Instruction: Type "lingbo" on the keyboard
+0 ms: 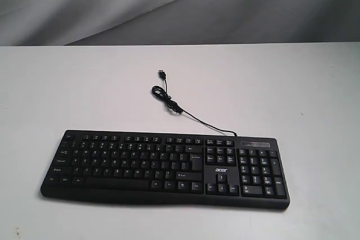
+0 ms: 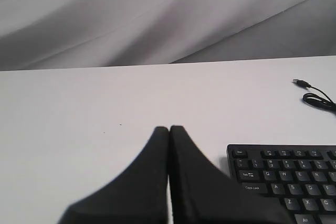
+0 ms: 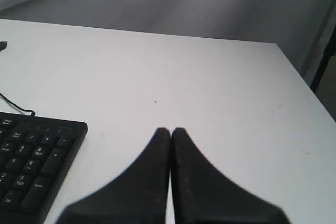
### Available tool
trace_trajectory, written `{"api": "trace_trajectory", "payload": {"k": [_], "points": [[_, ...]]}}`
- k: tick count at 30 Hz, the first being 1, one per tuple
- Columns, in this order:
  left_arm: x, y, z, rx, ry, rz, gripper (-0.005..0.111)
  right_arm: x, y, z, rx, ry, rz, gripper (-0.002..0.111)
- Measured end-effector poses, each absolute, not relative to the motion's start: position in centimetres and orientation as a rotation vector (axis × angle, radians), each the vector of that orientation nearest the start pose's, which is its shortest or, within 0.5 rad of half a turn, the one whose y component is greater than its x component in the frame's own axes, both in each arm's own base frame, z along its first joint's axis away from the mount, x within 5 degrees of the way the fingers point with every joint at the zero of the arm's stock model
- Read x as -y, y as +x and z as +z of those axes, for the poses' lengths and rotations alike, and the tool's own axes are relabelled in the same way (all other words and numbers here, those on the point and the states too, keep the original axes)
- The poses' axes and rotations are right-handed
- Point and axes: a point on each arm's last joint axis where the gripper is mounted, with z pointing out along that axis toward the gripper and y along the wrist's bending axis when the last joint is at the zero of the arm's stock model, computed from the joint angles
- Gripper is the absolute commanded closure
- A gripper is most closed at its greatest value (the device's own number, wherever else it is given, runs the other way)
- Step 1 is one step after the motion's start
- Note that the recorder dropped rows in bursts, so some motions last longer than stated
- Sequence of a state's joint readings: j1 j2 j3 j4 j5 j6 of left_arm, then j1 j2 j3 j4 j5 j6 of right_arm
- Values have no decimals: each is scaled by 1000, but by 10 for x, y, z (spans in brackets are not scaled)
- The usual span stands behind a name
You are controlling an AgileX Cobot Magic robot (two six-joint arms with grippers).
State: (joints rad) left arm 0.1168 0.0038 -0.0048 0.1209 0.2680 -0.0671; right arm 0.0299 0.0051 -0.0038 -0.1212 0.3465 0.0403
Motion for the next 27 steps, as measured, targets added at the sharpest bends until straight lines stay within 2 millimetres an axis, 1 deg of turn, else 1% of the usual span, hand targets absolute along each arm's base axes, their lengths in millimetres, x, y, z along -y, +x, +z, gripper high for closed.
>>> {"api": "trace_trajectory", "payload": {"k": [8, 10, 16, 23, 24, 27], "points": [[-9, 54, 191, -1749, -82, 150, 106, 3, 54, 185, -1807, -85, -91, 108], [-9, 54, 191, -1749, -82, 150, 106, 2, 55, 190, -1751, -93, -93, 108], [-9, 54, 191, -1749, -82, 150, 106, -2, 56, 213, -1492, -110, -73, 108], [-9, 54, 191, -1749, -82, 150, 106, -3, 55, 224, -1376, -117, -65, 108], [-9, 54, 191, -1749, -82, 150, 106, -4, 54, 227, -1334, -99, -36, 108], [-9, 54, 191, -1749, -82, 150, 106, -4, 50, 239, -1203, 47, 171, 108]]}}
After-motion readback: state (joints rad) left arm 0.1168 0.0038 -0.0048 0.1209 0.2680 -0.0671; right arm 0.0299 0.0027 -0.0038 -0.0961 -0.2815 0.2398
